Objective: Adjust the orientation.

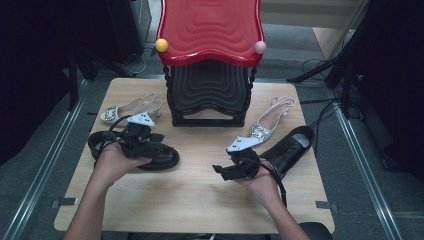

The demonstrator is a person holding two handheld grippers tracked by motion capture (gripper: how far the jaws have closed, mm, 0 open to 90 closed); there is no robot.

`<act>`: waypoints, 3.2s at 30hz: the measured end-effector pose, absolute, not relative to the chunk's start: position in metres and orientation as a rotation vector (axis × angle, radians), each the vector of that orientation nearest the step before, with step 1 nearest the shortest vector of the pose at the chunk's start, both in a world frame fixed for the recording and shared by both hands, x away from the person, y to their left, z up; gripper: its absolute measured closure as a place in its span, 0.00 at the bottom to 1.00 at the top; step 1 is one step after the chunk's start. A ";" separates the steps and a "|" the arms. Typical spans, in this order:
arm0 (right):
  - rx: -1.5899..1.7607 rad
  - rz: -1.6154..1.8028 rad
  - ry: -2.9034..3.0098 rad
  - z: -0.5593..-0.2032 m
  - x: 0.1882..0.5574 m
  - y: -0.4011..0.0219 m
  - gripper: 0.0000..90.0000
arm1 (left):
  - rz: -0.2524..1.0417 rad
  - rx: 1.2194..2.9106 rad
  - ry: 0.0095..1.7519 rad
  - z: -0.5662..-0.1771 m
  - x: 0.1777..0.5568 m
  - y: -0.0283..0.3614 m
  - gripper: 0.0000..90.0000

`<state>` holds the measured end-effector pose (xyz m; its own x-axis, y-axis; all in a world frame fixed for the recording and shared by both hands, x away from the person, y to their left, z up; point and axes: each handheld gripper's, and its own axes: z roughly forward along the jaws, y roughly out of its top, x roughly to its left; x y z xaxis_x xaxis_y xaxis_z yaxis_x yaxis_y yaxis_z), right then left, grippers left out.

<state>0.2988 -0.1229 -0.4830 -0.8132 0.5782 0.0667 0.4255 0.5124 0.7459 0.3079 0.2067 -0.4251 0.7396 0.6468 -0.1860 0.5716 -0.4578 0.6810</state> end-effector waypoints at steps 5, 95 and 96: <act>0.850 1.250 2.530 -0.477 0.295 -0.126 0.40 | 0.124 2.154 0.934 -0.428 0.306 0.215 0.41; 0.786 1.142 2.677 -0.490 0.303 -0.100 0.50 | 0.126 2.152 1.215 -0.475 0.303 0.307 0.46; 0.786 1.135 2.680 -0.490 0.302 -0.100 0.50 | 0.133 2.155 1.203 -0.475 0.303 0.306 0.47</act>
